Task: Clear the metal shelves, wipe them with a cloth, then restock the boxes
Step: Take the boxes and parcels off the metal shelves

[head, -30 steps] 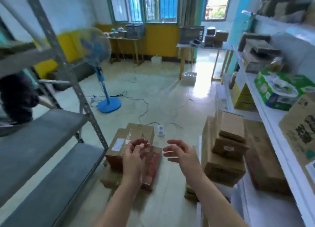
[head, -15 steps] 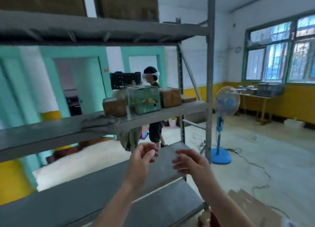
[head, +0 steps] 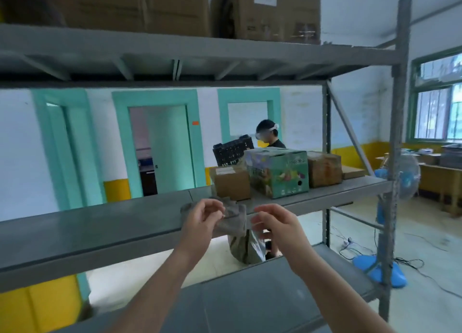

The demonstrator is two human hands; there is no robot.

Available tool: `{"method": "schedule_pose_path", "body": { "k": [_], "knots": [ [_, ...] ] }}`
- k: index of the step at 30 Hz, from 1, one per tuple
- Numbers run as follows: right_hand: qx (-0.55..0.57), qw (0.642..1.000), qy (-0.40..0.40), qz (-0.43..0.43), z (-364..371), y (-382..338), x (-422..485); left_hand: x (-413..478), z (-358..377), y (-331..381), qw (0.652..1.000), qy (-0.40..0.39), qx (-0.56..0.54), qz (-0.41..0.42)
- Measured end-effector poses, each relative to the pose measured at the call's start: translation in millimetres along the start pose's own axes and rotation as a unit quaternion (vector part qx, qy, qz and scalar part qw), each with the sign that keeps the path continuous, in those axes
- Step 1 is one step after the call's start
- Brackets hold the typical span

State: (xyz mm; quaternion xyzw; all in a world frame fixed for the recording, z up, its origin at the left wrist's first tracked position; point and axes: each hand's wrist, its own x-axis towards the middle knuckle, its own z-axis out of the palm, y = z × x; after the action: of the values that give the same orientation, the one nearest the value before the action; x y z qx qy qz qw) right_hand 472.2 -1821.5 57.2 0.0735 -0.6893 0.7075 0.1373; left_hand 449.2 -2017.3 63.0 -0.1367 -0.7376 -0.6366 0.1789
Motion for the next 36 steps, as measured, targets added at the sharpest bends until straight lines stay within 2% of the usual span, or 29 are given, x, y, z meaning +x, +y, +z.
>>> {"method": "schedule_pose_path", "body": {
  "k": [7,11,16,20,24,29,36],
  "knots": [
    [-0.066,0.997,0.005,-0.028,15,8,111,87,-28,-36,0.994,0.015,0.102,0.019],
    [-0.127,0.992,0.007,-0.021,9,20,176,141,-21,-50,0.992,0.029,0.12,-0.003],
    [-0.2,0.979,0.016,-0.03,8,34,255,209,7,-60,0.985,0.044,0.134,-0.102],
    [-0.199,0.979,-0.016,-0.031,11,51,302,251,28,-80,0.972,0.041,0.155,-0.172],
    [-0.172,0.984,-0.05,0.018,18,74,337,268,39,-98,0.965,0.021,0.149,-0.215],
    [-0.159,0.983,-0.068,0.062,31,90,352,270,44,-108,0.97,0.019,0.133,-0.201],
    [-0.103,0.993,0.006,-0.053,37,64,321,248,31,-89,0.992,0.062,0.053,-0.092]
  ]
}}
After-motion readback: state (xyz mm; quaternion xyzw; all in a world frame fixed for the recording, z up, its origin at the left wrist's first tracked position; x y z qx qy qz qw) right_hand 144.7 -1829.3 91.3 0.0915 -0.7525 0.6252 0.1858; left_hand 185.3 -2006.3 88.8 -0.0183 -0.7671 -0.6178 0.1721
